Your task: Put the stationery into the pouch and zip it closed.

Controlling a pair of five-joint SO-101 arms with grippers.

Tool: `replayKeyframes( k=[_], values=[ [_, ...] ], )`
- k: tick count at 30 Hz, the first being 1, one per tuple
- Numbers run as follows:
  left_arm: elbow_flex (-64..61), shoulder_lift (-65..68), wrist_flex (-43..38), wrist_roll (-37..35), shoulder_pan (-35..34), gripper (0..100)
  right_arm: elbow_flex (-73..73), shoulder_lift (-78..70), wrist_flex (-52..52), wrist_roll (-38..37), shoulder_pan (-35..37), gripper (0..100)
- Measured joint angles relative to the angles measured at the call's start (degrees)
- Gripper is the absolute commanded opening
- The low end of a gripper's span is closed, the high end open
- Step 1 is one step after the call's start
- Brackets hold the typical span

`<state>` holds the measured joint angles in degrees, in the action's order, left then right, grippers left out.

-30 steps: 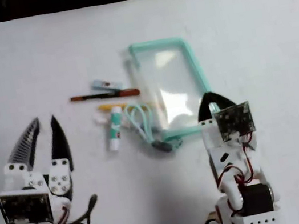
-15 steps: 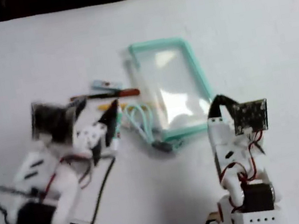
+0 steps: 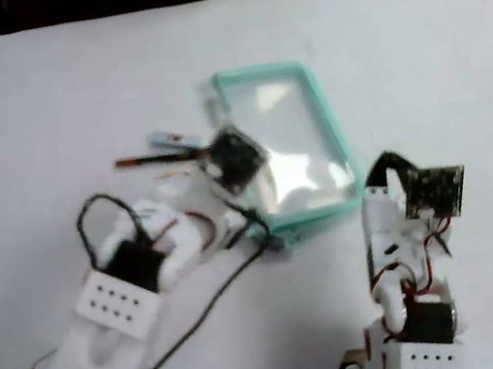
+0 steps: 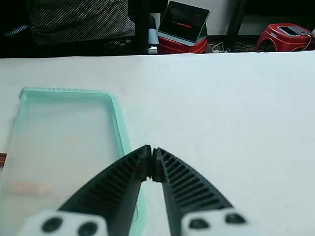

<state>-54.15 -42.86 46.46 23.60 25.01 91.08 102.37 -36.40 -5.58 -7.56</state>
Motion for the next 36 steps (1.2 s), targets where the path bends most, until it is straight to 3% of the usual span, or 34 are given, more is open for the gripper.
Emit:
replayKeyframes(
  k=[7, 15, 19, 36],
  values=[
    [-11.43, 0.35, -11.87, 1.93, 4.48, 23, 0.09, 0.00, 0.62, 0.00, 0.00, 1.8],
    [-16.18, 6.42, -25.14, -2.55, 7.47, 21, 0.09, 0.00, 0.62, 0.00, 0.00, 1.8],
    [-16.00, 13.45, -26.90, -4.66, 7.47, 20, 0.09, 0.00, 0.62, 0.00, 0.00, 1.8],
    [-15.21, 15.47, -30.42, -5.98, 8.53, 21, 0.09, 0.00, 0.62, 0.00, 0.70, 1.8]
  ],
)
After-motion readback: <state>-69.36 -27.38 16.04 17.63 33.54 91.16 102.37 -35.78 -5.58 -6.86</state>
